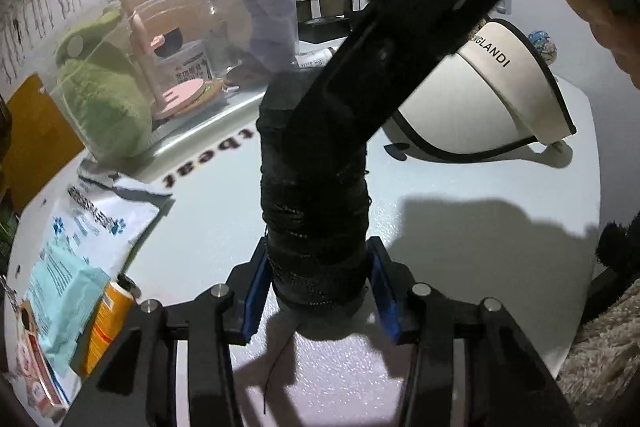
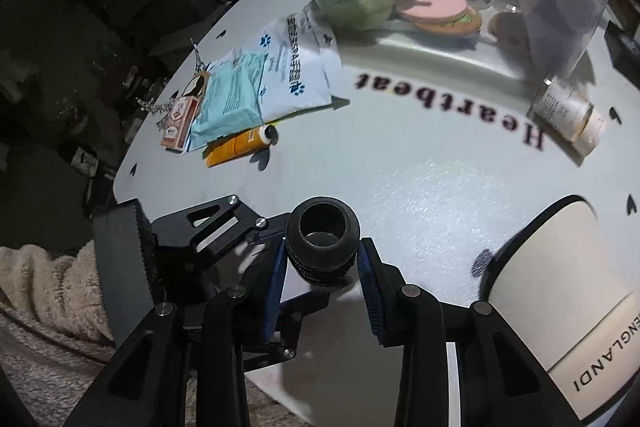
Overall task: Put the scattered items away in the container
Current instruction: 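Close the right tool on the cylinder's end while the left tool holds it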
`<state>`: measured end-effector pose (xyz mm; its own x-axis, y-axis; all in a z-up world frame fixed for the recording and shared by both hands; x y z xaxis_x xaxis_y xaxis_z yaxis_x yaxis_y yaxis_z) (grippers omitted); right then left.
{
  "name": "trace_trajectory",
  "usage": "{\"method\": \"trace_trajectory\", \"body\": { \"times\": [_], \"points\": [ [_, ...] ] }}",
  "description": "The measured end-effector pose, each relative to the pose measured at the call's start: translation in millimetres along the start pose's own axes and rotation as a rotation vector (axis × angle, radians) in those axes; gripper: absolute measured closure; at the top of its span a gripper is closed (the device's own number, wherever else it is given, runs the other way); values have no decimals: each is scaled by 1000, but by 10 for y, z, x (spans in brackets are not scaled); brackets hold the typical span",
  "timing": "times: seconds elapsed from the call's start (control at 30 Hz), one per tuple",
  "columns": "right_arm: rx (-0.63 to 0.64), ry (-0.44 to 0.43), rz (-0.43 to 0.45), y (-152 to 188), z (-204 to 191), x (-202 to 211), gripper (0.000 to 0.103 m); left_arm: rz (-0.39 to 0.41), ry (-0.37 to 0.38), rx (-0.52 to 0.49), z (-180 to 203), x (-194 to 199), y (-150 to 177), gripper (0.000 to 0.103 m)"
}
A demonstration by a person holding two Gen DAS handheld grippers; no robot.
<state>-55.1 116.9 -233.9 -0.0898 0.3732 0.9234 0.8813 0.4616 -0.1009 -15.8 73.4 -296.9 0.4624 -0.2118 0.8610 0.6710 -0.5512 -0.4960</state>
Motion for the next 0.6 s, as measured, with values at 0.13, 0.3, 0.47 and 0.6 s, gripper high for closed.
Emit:
{"method": "trace_trajectory", "body": {
  "times": [0.13,0.3,0.47,0.6],
  "points": [
    [-29,-59,9,-35,-46,58,60,-5,15,19,-21,2,56,57],
    [58,30,3,-112,-201,71,36,-3,44,36,-56,15,55,57],
    [103,65,-49,-166,-265,-28,47,-3,58,46,-76,27,53,57],
    [61,51,-88,-197,-181,-91,62,-3,59,50,-80,40,52,57]
  ]
}}
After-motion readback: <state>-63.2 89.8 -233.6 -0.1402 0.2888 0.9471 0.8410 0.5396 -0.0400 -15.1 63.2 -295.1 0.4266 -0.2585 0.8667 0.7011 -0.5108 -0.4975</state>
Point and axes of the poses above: each gripper's, at about its wrist camera, not at the fingertips, and x roughly against the way its jaws point, z to its right, y to its underside, the point moved 5 cm from there along -x, roughly the way its jaws point, and after that the axes turned 15 degrees about -z, right-handed, at the moved point
